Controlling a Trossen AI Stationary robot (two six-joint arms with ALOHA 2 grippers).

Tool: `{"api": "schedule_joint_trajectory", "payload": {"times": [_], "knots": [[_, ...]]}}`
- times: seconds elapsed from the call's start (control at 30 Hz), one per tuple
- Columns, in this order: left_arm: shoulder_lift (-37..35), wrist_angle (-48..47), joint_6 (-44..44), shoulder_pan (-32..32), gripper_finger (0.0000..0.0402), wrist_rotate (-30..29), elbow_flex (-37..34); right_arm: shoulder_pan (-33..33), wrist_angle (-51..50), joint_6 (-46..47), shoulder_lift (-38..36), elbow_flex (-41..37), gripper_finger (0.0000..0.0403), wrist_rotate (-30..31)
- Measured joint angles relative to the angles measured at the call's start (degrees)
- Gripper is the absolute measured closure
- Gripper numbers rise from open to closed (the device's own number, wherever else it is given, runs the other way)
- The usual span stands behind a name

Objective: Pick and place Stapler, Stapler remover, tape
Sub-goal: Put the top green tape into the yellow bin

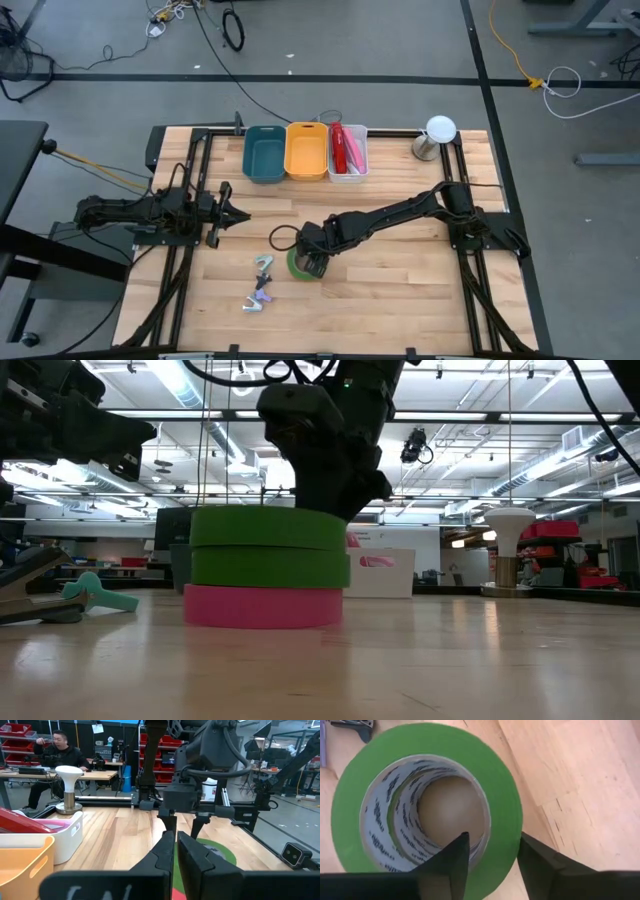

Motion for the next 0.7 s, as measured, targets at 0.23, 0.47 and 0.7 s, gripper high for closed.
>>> {"api": "schedule_joint_trajectory", "payload": {"times": [0.23, 0.47, 0.7], "knots": [[0.0, 0.0, 0.0, 0.0, 0.0376, 0.0, 0.0, 0.0, -0.2, 0.0, 0.0, 0.0, 0.0277, 0.1], [0.0, 0.0, 0.0, 0.0, 0.0376, 0.0, 0.0, 0.0, -0.2, 0.0, 0.0, 0.0, 0.0306, 0.1], [0.0, 0.0, 0.0, 0.0, 0.0376, 0.0, 0.0, 0.0, -0.2, 0.0, -0.6, -0.2, 0.0312, 0.0]]}}
